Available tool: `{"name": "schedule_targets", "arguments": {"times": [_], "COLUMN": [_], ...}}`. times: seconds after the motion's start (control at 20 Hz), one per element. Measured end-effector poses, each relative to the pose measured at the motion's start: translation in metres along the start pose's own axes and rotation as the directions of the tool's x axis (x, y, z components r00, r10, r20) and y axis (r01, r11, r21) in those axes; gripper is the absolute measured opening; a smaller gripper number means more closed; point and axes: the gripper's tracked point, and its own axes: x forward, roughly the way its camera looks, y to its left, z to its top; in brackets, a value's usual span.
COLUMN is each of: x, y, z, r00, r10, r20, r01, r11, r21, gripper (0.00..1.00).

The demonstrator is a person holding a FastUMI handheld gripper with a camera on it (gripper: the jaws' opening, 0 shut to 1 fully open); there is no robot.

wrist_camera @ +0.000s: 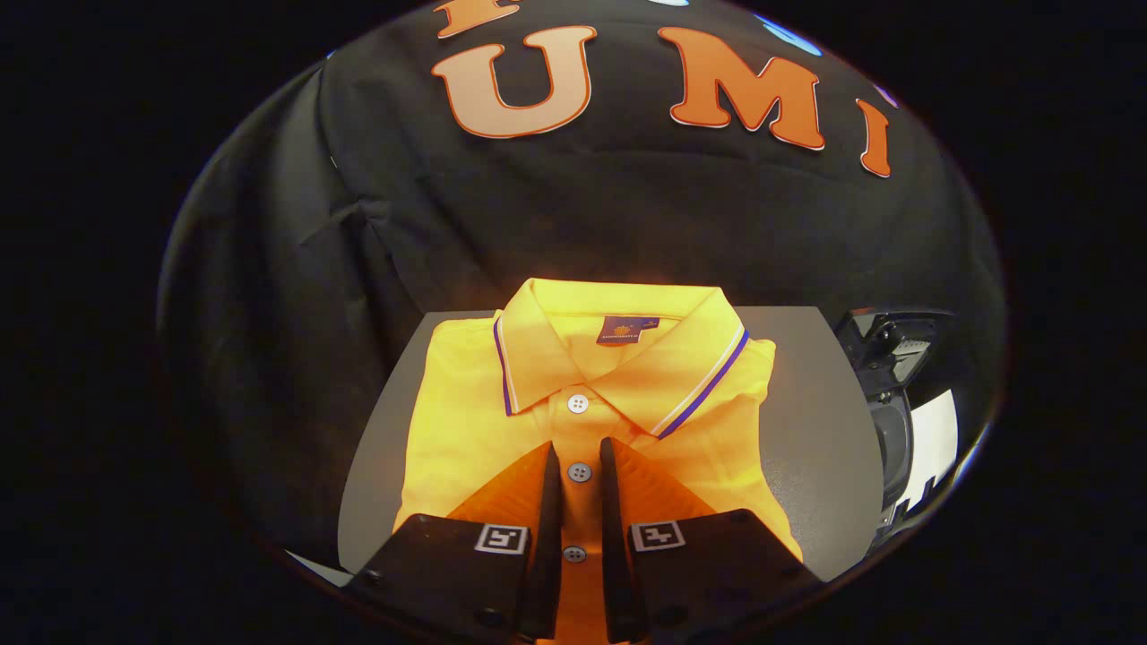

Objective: Put the clothes into the washing machine and then close the washing machine lid.

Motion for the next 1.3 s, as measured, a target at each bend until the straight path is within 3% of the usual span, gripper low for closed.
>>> {"name": "schedule_targets", "arguments": {"times": [0.05, 0.1, 0.15, 0.6, 0.95, 1.3], "x": [0.002, -0.001, -0.002, -0.026, -0.114, -0.18], "y": [-0.001, -0.002, -0.001, -0.016, -0.117, -0.234], "z": [0.001, 0.002, 0.002, 0.026, 0.067, 0.105], "r00": [1.0, 1.0, 1.0, 0.993, 0.955, 0.917], "r10": [0.004, 0.004, 0.006, 0.055, 0.072, 0.1], "r20": [0.001, -0.004, -0.005, 0.109, 0.287, 0.386], "r01": [-0.004, -0.004, -0.006, -0.059, -0.107, -0.163], "r11": [1.0, 1.0, 1.0, 0.998, 0.988, 0.977], "r21": [-0.001, -0.001, 0.011, 0.029, 0.108, 0.135], "gripper": [0.18, 0.18, 0.1, 0.09, 0.09, 0.09]}}
